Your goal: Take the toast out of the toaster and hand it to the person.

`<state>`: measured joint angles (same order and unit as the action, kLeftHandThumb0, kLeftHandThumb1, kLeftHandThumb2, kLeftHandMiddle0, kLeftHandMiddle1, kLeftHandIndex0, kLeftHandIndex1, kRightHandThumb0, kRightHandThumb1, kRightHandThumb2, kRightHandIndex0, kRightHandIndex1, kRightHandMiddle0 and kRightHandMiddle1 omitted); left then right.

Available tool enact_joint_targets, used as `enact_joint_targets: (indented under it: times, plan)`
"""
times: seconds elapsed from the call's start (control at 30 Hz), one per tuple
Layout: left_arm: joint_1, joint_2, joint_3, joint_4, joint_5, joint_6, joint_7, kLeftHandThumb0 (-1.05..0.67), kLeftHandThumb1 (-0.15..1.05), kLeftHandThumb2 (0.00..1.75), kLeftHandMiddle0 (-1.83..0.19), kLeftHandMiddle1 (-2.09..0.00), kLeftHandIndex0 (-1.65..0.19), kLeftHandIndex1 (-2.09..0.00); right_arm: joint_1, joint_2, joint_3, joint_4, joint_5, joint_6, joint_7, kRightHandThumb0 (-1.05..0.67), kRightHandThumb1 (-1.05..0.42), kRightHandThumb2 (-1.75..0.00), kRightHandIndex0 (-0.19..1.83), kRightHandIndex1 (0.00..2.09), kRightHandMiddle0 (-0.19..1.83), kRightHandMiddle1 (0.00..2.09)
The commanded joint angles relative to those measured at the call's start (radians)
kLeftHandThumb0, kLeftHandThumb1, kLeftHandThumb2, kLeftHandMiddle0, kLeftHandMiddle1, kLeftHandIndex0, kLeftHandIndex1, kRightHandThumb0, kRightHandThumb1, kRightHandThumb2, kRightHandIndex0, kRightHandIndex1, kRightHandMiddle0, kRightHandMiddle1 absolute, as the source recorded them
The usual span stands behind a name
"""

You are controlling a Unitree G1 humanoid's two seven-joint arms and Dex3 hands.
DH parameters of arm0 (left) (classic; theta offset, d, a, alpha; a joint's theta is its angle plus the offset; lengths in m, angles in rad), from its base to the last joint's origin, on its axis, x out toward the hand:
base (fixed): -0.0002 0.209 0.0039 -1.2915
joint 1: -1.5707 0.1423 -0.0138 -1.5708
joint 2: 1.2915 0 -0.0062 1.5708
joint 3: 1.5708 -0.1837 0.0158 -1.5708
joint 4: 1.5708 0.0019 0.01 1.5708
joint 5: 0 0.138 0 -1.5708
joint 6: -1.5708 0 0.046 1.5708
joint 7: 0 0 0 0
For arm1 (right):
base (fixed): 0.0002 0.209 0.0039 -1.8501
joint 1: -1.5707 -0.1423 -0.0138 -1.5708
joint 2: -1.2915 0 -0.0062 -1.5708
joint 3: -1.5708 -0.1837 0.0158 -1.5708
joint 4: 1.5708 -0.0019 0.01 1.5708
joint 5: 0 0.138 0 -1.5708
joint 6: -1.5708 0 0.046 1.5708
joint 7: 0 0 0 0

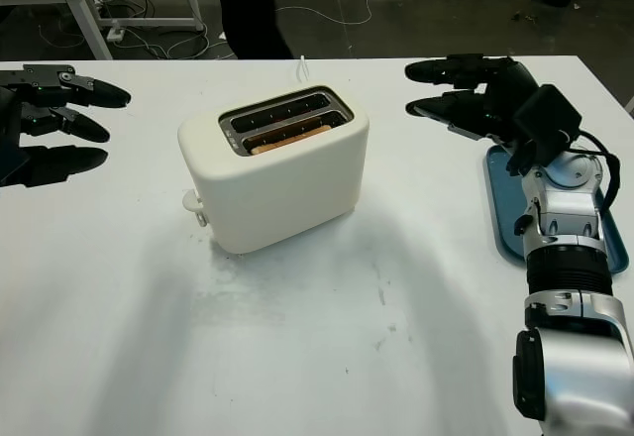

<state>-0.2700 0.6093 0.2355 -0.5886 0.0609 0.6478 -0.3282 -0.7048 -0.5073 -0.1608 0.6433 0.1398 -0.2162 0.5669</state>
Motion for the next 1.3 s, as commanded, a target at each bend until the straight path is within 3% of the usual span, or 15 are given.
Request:
enact_joint_targets:
  times: [0.0, 0.93, 1.27]
  plan:
    - [-0.007, 0.0, 0.011, 0.008, -0.013, -0.013, -0.004, 0.47, 0.92, 0.06, -0.59, -1.09, -0.77, -0.47, 0.012, 0.005, -0.008, -0.004, 0.008, -0.017, -0.007, -0.44, -0.85, 0.0, 1.06, 0.02, 0.94, 0.01]
    - [-0.021, 0.003, -0.019, 0.054, 0.012, -0.077, 0.01, 0.51, 0.92, 0.03, -0.64, -1.16, -0.79, -0.57, -0.01, 0.007, 0.004, 0.009, -0.001, -0.018, -0.009, -0.43, -0.85, 0.0, 1.05, 0.01, 0.92, 0.01]
    - [-0.032, -0.004, -0.014, 0.05, 0.001, -0.06, 0.009, 0.52, 0.92, 0.04, -0.63, -1.16, -0.76, -0.59, -0.01, 0.003, 0.011, -0.005, -0.01, -0.015, -0.014, -0.46, -0.84, 0.0, 1.07, 0.01, 0.92, 0.01]
